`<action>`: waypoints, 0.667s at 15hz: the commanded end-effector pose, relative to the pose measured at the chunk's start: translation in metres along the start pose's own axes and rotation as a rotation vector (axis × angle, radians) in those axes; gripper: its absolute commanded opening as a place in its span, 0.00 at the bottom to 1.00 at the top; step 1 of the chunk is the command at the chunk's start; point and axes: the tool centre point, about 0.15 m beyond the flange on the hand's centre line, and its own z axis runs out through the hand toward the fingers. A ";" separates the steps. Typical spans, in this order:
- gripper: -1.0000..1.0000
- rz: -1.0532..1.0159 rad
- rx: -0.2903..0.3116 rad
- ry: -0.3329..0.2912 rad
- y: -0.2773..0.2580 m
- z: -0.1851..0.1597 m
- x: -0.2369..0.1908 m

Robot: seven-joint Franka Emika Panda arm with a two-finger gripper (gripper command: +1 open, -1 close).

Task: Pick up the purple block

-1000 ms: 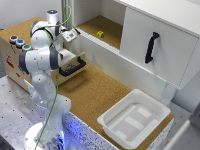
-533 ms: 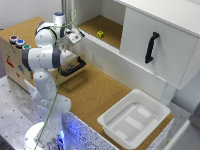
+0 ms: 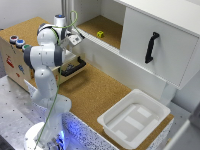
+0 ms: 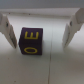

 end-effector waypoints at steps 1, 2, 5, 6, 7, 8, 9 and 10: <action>0.00 0.019 -0.036 -0.056 -0.005 0.006 0.004; 0.00 0.022 -0.042 -0.067 -0.008 0.004 0.005; 0.00 0.040 -0.075 -0.084 -0.017 -0.013 0.005; 0.00 0.048 -0.094 -0.093 -0.018 -0.023 0.007; 0.00 0.053 -0.110 -0.103 -0.019 -0.032 0.009; 0.00 0.053 -0.134 -0.105 -0.020 -0.047 0.013; 0.00 0.055 -0.159 -0.125 -0.019 -0.062 0.018; 0.00 0.052 -0.190 -0.131 -0.019 -0.080 0.024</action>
